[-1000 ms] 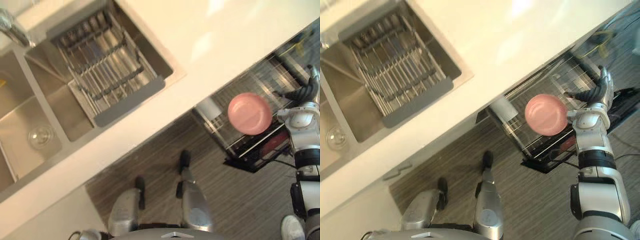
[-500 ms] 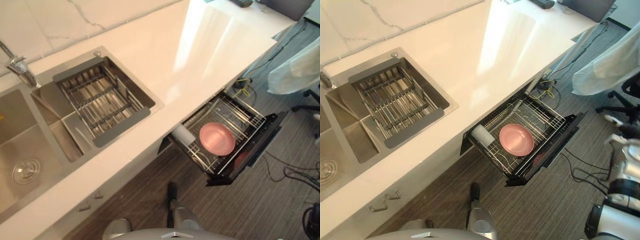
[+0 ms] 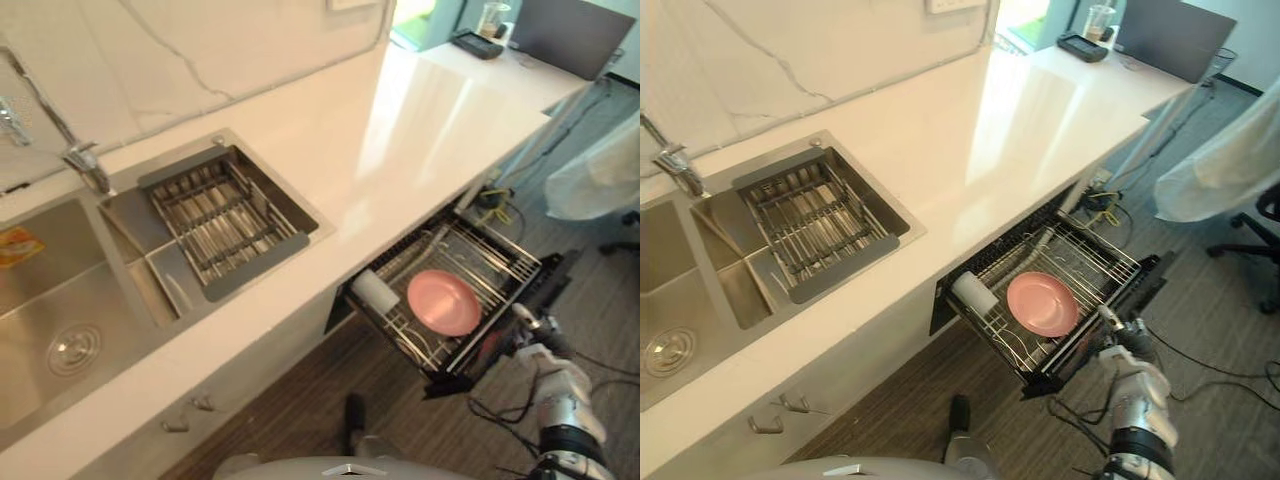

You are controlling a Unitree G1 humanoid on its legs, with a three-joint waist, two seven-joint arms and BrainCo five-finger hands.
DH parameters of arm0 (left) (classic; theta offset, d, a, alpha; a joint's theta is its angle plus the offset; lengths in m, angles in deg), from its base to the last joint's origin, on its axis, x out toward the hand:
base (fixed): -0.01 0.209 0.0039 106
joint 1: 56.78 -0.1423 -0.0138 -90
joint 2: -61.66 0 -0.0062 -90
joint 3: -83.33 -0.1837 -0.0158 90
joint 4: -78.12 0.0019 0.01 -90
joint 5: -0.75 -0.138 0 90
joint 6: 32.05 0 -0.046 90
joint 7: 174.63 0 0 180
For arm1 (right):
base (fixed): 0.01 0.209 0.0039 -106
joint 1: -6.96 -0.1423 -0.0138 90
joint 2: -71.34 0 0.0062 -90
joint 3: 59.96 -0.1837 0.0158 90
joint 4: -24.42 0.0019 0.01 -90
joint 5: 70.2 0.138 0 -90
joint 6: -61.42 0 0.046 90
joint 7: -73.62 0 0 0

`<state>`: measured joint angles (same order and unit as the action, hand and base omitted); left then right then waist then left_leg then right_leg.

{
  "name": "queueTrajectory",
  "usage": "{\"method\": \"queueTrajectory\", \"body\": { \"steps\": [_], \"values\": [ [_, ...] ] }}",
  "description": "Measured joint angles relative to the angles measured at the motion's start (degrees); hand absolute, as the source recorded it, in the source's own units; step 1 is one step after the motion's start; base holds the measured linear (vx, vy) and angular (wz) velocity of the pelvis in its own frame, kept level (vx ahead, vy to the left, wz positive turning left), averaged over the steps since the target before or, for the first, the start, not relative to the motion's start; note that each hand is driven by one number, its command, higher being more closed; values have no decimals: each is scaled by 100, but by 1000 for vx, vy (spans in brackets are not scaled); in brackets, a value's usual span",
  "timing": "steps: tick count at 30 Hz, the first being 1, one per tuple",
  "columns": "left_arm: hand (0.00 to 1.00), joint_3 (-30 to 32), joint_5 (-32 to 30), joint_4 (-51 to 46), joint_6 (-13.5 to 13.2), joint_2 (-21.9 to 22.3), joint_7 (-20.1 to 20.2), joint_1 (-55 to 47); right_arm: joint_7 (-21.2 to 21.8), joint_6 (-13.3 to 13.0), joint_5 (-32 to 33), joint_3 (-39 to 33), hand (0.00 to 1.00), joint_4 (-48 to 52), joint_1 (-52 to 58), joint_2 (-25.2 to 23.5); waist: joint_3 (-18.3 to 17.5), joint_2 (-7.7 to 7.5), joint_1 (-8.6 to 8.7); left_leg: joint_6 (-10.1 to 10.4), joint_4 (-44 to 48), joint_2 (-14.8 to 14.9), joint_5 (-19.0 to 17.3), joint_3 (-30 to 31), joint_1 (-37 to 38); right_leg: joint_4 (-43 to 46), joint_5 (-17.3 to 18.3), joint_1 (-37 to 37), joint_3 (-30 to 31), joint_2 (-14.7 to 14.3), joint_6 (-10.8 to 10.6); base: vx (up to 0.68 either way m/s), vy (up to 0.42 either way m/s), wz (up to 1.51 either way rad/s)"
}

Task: Walk over to the sink, pick up the cup, carry it to the dishwasher, place the cup inside the dishwasher, then close the dishwasher door

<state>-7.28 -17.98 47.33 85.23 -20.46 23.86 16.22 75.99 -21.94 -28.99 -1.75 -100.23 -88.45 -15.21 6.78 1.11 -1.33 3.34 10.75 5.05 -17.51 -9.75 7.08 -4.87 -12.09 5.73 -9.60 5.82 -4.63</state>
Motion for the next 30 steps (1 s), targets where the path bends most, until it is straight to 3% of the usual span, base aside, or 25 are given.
{"method": "queueTrajectory", "body": {
  "steps": [2,7,9,13,16,19,22,25,26,30],
  "values": [
    [0,79,68,-4,-79,48,-61,0,-126,1,-2,17,0,-10,64,-243,-43,82,-71,17,-9,17,13,41,1,1,20,-61,-107,19,-38,55,-5,31],
    [0,357,117,-3,-113,125,-67,-16,-730,-40,-152,23,0,-316,59,-559,-29,103,-203,41,-136,11,124,67,1,2,83,-165,-391,134,-116,34,-3,32],
    [0,543,110,-2,-208,168,-58,-76,-1272,-214,-531,2,0,-470,33,-558,-23,143,-292,46,-193,-12,182,69,-5,18,104,-185,-503,189,-141,39,-1,24],
    [0,683,46,-9,-333,188,-49,-174,-1639,-620,-1000,-50,0,-435,-85,-405,-5,182,-327,84,-200,-44,241,42,-17,19,111,-223,-603,249,-151,11,1,12],
    [0,680,38,-25,-395,191,24,-212,-1919,-815,-1020,-44,0,-31,-213,-3,13,167,-328,82,-200,-48,245,32,-9,14,126,-268,-683,272,-171,-22,-7,9],
    [0,665,-14,-200,-398,196,63,-353,-2220,-796,-1468,-61,0,335,-440,649,32,135,-317,80,-220,-45,246,24,4,-19,126,-262,-664,242,-171,-45,-20,-1],
    [0,665,-162,-246,-395,193,29,-445,-2247,-674,-1723,-360,0,339,-600,1354,36,118,-286,53,-332,-33,262,-11,68,-20,123,-245,-552,183,-166,-36,-33,-9],
    [0,678,-157,-237,-393,196,-195,-521,-2063,-513,-1936,-692,0,-6,-726,2060,42,72,-190,52,-397,-35,260,-176,127,-19,97,-150,-341,125,-145,-23,-14,-33],
    [0,710,-131,-242,-395,180,-307,-516,-1951,-485,-2028,-825,0,-260,-712,2283,45,33,-82,52,-399,-36,260,-212,126,-17,92,-127,-301,113,-142,-13,-8,-23],
    [0,866,308,-252,-474,56,-785,-395,-1414,-443,-2086,-1370,0,-1331,-632,2680,73,-146,144,55,-381,-46,217,-469,140,18,25,41,7,22,-109,-16,-14,-40]
  ]
}}
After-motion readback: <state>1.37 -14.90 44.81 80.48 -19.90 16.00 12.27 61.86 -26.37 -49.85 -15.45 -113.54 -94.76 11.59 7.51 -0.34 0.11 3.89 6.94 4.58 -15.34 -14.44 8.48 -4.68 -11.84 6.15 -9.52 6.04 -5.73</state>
